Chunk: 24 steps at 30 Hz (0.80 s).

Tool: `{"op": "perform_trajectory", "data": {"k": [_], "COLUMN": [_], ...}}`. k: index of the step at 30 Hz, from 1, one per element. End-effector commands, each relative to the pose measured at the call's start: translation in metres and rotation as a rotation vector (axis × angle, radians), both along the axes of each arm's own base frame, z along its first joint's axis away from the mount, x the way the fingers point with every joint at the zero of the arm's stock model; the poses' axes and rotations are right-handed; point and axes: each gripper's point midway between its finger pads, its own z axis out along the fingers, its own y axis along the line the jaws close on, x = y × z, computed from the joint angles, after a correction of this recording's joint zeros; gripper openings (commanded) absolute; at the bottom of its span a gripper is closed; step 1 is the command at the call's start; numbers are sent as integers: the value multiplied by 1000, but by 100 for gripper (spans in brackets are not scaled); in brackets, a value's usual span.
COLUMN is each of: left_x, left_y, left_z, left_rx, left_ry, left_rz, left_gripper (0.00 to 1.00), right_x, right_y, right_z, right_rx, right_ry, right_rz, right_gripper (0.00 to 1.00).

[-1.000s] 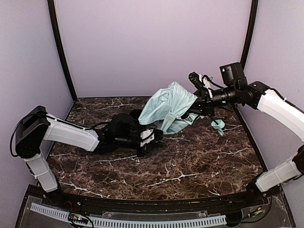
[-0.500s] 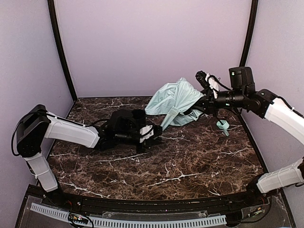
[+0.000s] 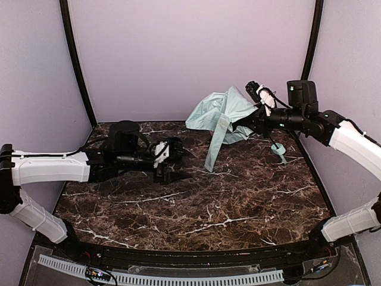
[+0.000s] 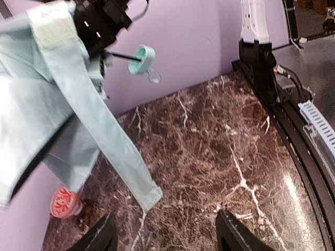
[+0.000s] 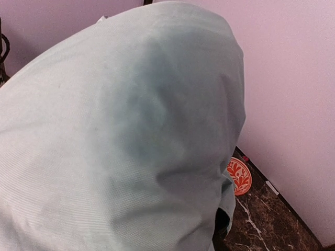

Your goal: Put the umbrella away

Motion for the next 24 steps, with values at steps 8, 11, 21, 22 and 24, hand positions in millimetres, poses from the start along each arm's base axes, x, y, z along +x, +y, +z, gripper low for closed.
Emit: {"op": "perform_trajectory", "data": {"k": [8,11,21,22,24], "left_x": [88,93,68,67,68], "left_y": [22,15,0,0,-2], "left_z": [97,98,101,100,95], "left_rx": [-280,-319,-381,-385,-382], "left_ry": [213,264,219,217,223], "left_rz": [241,233,78,78,81], "left_gripper": [73,77,1,0,0], "right_x": [-10,-11,-10,-10,-11], "right_y": [2,3,7,8,10], "right_z": [44,45,53,55,60], "right_rx": [87,93,131,139,165], "right_ry": [-154,-153,-147,-144,-140], "right_rz": [53,58,71,73,80], "right_gripper": [1,1,0,0,0]}}
